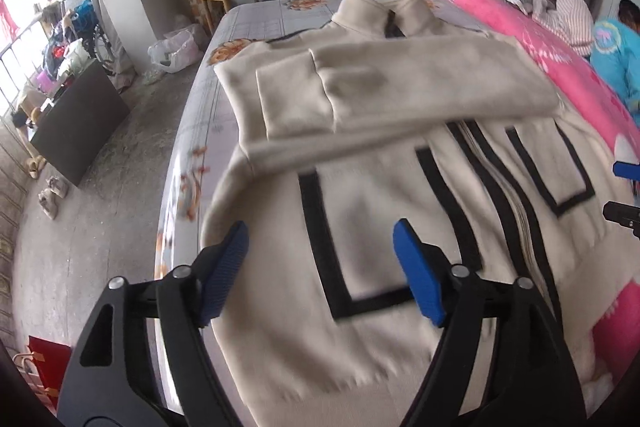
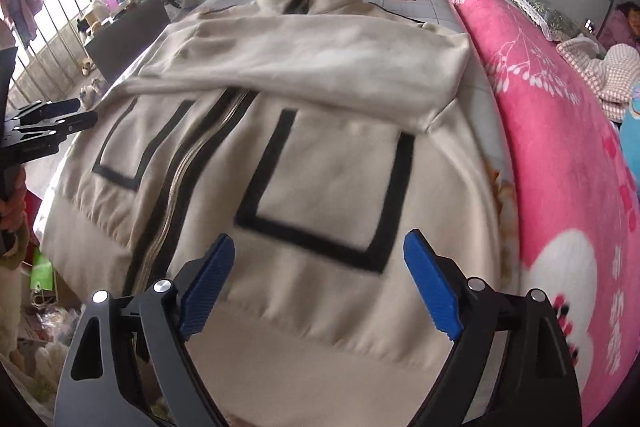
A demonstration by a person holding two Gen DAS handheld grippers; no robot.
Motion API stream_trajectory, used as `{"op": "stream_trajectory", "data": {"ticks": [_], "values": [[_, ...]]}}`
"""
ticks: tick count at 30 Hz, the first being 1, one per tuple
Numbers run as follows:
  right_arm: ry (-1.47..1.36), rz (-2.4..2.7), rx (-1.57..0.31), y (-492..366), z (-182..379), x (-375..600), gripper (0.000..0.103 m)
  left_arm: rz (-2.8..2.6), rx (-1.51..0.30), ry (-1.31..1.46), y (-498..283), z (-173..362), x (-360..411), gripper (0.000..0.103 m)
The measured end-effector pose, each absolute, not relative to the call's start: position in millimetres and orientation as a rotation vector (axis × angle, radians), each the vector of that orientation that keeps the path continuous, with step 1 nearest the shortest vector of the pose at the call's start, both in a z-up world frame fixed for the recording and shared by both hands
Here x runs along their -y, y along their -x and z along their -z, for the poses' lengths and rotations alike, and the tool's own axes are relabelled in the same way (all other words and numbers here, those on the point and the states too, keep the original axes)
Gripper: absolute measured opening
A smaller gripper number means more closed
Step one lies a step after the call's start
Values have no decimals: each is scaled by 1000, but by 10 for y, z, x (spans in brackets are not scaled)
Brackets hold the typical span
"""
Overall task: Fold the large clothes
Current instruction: 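Move both open tools down to the jacket hem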
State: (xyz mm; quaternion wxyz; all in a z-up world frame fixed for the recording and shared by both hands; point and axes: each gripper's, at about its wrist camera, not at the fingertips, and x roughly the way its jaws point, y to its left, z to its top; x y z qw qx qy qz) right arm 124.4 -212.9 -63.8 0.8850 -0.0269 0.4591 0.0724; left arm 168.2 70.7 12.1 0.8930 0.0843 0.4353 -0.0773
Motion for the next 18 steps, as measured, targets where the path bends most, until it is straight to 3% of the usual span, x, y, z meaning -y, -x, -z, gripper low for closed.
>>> {"op": "stream_trajectory", "data": {"ticks": [11, 18], "values": [[88, 5, -959, -897, 1012, 1875, 86, 84, -941, -128, -1194, 399, -569, 84], [52, 20, -954, -990, 1106, 1801, 97, 63, -938, -89, -1239, 457, -636, 94]]}}
